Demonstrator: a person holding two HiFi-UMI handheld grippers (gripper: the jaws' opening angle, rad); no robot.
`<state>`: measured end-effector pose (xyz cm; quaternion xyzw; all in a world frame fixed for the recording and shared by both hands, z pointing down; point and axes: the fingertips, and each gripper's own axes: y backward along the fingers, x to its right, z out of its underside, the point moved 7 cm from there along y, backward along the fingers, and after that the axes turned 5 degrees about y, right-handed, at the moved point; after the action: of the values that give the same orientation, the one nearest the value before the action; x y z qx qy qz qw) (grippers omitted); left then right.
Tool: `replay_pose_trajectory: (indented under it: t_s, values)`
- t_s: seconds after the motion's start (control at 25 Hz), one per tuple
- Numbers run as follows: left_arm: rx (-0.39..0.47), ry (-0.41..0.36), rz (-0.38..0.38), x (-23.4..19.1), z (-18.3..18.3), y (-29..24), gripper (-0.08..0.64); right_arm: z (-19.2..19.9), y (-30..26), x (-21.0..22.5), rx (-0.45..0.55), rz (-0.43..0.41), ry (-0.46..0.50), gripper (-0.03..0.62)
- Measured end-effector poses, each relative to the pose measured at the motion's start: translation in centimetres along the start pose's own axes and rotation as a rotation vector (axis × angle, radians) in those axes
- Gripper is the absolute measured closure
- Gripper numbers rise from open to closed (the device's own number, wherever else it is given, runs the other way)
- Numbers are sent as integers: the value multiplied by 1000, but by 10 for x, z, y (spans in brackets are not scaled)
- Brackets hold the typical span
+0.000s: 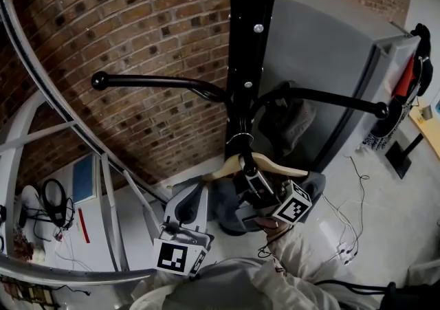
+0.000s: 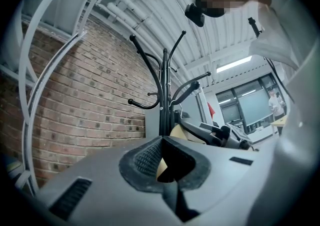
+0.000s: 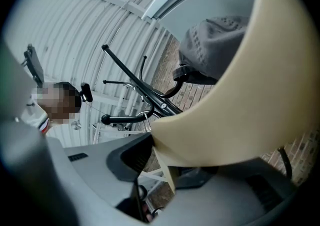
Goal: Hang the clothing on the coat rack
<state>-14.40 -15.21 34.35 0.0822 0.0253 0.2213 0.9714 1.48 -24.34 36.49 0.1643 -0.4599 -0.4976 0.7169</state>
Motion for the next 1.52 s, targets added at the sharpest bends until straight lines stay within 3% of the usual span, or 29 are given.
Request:
replay_pose_trajectory:
  t_s: [1.2,1.52]
  values:
    - [-34,38,12,4,9,19,552,18,24,0,11,90,-102,407]
    - [-47,46,22,12,13,27,552,27,47,-16,-77,169,-64,407]
